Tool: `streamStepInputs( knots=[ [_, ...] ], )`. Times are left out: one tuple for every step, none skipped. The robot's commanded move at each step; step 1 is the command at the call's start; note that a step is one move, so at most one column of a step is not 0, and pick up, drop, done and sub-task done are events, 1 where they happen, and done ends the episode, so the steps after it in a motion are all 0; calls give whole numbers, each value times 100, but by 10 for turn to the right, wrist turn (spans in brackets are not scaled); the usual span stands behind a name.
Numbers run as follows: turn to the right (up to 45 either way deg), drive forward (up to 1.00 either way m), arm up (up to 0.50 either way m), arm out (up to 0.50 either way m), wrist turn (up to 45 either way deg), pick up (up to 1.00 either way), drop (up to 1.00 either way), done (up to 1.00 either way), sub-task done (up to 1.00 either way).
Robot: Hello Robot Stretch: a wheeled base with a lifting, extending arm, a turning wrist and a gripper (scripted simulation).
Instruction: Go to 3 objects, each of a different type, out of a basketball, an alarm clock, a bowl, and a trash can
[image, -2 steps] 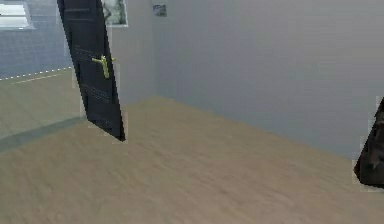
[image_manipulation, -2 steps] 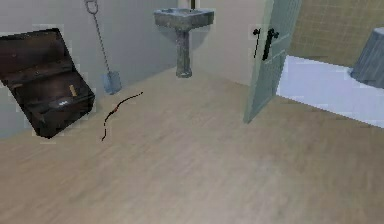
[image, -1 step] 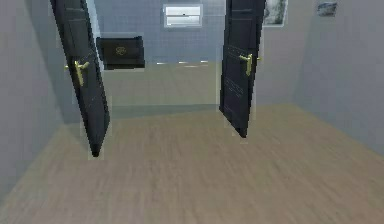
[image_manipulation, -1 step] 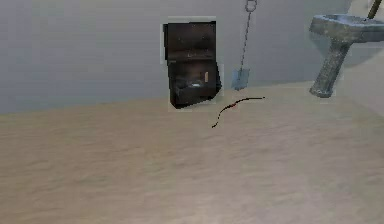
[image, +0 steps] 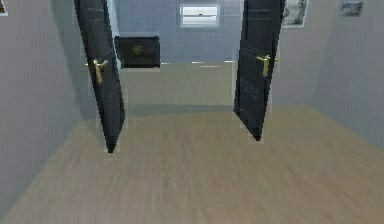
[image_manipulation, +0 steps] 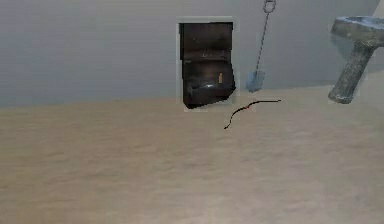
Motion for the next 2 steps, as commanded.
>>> streamStepInputs(
  knots=[
    [0,100,0,0,0,0,0,0,0],
    [0,100,0,0,0,0,0,0,0]
  ],
)
